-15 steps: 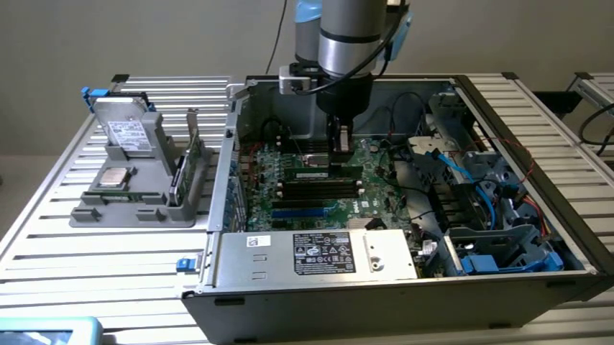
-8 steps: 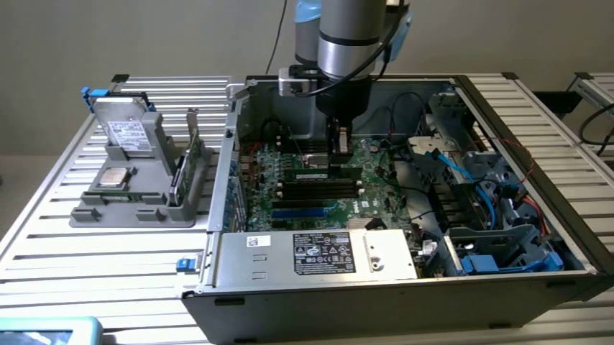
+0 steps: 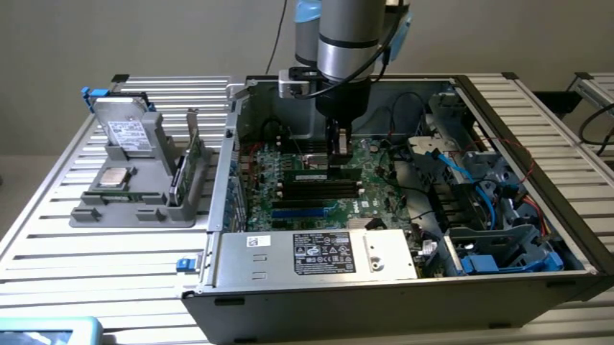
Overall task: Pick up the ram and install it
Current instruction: 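Insert the ram into the slot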
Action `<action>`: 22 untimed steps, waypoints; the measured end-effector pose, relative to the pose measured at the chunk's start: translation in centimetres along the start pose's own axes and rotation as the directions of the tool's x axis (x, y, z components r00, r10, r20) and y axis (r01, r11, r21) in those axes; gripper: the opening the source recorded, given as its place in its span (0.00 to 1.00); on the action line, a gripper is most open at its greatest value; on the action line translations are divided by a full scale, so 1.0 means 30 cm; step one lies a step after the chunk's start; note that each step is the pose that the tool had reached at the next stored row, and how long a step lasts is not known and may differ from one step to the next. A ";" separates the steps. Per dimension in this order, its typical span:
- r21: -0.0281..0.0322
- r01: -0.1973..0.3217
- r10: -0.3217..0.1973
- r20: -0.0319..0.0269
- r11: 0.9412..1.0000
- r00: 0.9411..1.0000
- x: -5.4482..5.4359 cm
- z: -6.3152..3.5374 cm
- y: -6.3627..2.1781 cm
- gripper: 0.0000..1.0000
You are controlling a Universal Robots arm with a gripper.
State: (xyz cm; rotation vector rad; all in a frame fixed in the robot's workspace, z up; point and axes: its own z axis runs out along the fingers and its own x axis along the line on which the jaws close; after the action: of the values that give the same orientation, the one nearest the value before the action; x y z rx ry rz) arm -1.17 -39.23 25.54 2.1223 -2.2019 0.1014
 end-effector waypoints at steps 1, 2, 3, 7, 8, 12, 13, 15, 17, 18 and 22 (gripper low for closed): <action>0.000 0.000 0.000 0.000 1.000 1.000 0.000 0.000 0.000 0.13; 0.000 0.000 0.000 0.000 1.000 1.000 0.000 0.000 0.000 0.13; 0.000 0.000 0.000 0.000 1.000 1.000 0.000 0.000 0.000 0.13; 0.000 0.000 0.000 0.001 1.000 1.000 0.000 0.002 0.000 0.13; 0.000 0.000 0.000 0.000 1.000 1.000 0.000 0.003 0.000 0.13; 0.000 0.000 0.000 0.000 1.000 1.000 -0.001 0.005 0.000 0.13; 0.000 0.000 0.000 0.000 1.000 1.000 -0.001 0.005 0.000 0.13; 0.000 0.000 0.000 0.000 1.000 1.000 -0.001 0.006 0.000 0.13; 0.000 0.000 0.000 0.000 1.000 1.000 -0.001 0.006 0.000 0.13; 0.000 0.000 0.000 0.000 1.000 1.000 -0.001 0.007 0.000 0.13; -0.001 0.000 0.000 0.000 1.000 1.000 -0.001 0.014 0.000 0.13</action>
State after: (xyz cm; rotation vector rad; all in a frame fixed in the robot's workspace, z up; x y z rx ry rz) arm -1.17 -39.23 25.13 2.1222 -2.2016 0.1000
